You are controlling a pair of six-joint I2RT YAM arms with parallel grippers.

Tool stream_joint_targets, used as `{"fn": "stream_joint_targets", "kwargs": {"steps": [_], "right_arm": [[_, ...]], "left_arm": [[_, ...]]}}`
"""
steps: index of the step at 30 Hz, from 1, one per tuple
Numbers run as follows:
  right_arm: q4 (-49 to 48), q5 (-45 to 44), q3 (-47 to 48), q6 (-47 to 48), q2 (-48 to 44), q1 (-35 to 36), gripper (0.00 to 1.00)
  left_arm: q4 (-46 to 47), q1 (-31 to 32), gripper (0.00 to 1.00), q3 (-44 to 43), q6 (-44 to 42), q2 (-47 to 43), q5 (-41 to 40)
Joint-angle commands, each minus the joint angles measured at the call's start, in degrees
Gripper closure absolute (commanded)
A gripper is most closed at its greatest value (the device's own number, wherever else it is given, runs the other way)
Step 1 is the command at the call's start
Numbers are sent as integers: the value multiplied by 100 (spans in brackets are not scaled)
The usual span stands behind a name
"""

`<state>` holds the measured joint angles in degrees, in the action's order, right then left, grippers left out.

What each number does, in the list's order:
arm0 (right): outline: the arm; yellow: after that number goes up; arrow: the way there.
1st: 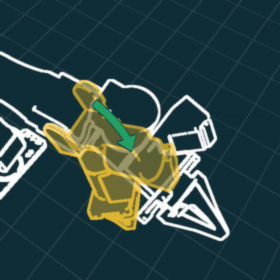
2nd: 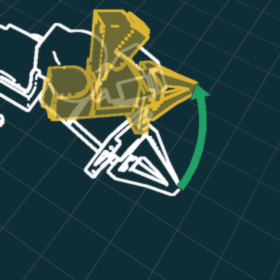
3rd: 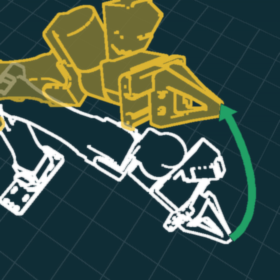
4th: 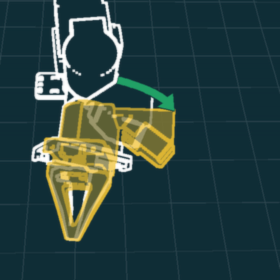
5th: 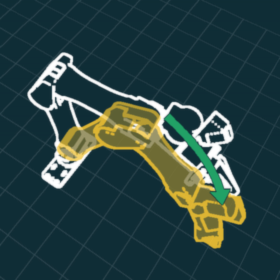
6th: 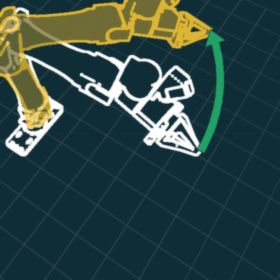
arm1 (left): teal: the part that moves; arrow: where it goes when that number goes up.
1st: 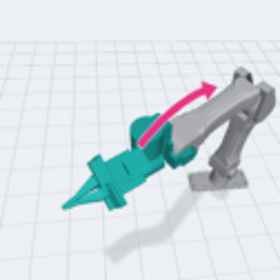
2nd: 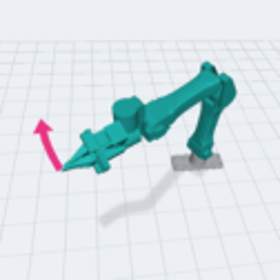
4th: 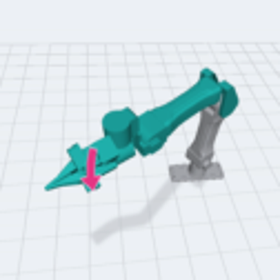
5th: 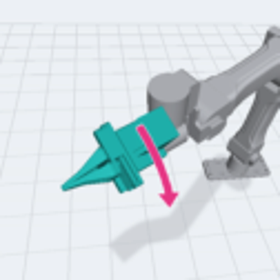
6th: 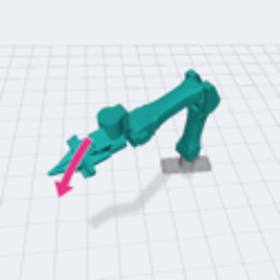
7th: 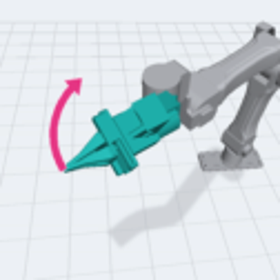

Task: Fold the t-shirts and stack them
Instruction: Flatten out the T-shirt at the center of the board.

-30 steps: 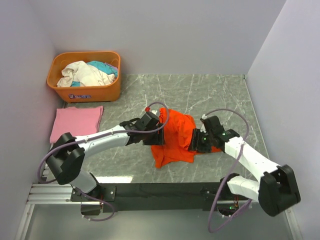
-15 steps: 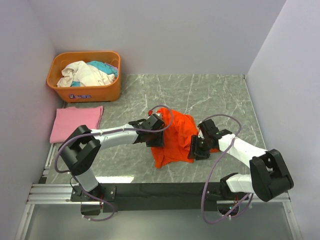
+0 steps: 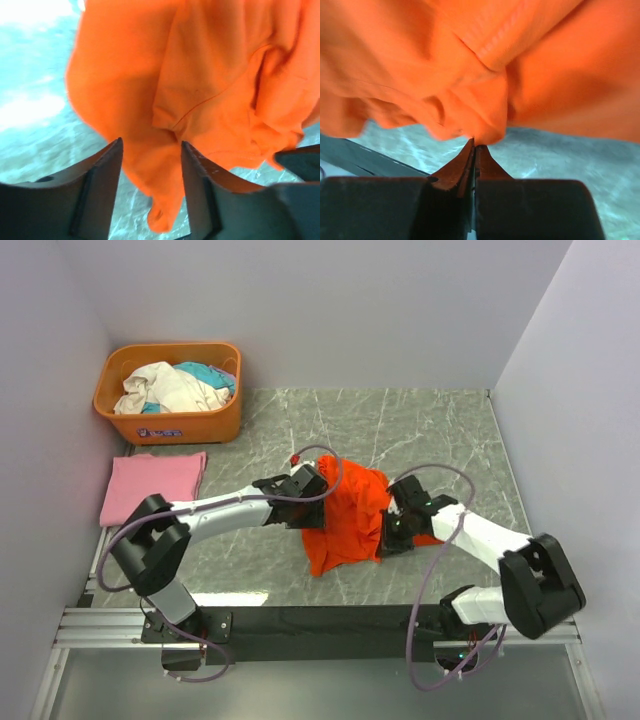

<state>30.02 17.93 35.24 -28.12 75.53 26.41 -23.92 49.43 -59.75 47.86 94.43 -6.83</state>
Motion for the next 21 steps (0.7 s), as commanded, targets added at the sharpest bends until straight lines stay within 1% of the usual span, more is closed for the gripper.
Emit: {"fn": "stream_joint_targets", "kwargs": {"steps": [1, 2, 4, 5, 6, 8, 10, 12, 18, 21], "right_arm": [[345, -667, 807, -88, -966, -267, 100], [477, -955, 1200, -88, -1135, -564, 100], [829, -1186, 1633, -45, -1443, -865, 100], [917, -1317, 2052, -45, -1731, -1057, 100], [1040, -1562, 2248, -45, -1847, -1320, 100], [1102, -1784, 2704, -27, -2138, -1507, 100], [1146, -2161, 2908, 8, -2235, -1647, 100], [1216, -2198, 3111, 34, -2235, -1718, 100], [1234, -1916, 3366, 131, -2139, -1859, 100], [1304, -1943, 3506, 210, -2060, -1859, 100]], "left_arm": [[-419, 23, 41, -292, 13, -644, -555], [-464, 14, 40, -292, 13, -715, -608], [-543, 14, 36, -275, 39, -890, -644], [-561, 14, 34, -257, 48, -952, -653], [-561, 23, 33, -222, 92, -997, -644], [-482, 23, 32, -178, 110, -1102, -583], [-421, 14, 32, -143, 136, -1085, -504], [-350, 14, 32, -169, 128, -1015, -328], [-17, 84, 30, -213, 101, -655, 172], [19, 128, 30, -274, 84, -312, 278]]}}
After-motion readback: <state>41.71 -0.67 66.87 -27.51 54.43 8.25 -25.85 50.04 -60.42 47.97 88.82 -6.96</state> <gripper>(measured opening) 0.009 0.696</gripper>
